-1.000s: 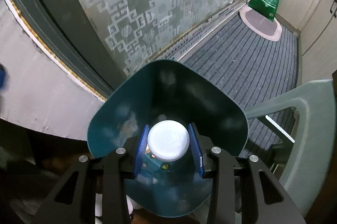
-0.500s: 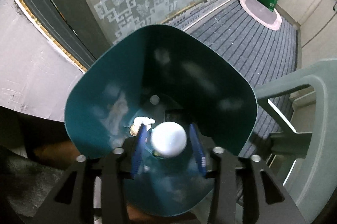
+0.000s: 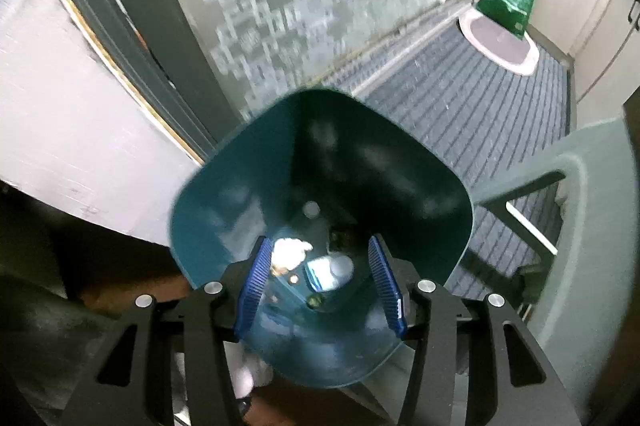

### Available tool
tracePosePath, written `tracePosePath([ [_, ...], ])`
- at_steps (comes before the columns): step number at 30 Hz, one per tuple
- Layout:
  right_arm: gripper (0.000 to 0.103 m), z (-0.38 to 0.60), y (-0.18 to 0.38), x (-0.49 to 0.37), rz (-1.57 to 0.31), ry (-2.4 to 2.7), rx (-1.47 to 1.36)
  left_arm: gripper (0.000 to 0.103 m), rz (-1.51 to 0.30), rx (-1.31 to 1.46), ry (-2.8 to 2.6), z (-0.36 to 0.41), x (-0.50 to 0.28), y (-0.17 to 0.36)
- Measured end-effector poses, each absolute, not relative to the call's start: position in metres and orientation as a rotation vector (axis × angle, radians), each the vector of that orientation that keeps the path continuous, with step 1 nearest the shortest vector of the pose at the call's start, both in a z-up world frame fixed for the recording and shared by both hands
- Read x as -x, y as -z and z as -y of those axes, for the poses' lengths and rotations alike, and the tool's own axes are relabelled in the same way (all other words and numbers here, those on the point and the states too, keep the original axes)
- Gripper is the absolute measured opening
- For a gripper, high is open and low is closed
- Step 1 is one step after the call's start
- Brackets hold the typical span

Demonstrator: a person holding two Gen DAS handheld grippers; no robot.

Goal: Collect trash
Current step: 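Move both grippers back toward the stool, then grasp the white plastic bag with the left gripper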

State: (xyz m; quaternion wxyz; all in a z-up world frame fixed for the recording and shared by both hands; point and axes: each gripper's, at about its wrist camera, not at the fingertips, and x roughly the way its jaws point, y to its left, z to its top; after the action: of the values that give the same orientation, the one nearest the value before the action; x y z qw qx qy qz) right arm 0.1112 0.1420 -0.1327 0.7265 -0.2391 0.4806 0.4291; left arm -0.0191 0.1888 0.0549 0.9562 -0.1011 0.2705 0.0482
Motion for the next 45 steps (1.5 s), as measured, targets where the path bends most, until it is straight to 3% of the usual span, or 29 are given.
tracePosePath([
  [4, 0.043, -0.135, 0.101, -0.106, -0.987, -0.982, 0.492, 0.019, -0.534, 0.200, -0.095, -0.182, 0.015, -0.060],
  [16, 0.043, -0.073, 0.025, -0.133, -0.823, -0.925, 0.345, 0.031, -0.530, 0.168, -0.065, -0.151, -0.007, -0.061],
  [30, 0.043, 0.023, 0.006, -0.183, -0.774, -0.755, 0.227, 0.040, -0.561, 0.158, -0.034, -0.111, -0.051, -0.048],
  [45, 0.055, 0.109, 0.012, -0.217, -0.799, -0.639, 0.125, 0.040, -0.669, 0.119, 0.032, -0.053, -0.116, -0.005],
])
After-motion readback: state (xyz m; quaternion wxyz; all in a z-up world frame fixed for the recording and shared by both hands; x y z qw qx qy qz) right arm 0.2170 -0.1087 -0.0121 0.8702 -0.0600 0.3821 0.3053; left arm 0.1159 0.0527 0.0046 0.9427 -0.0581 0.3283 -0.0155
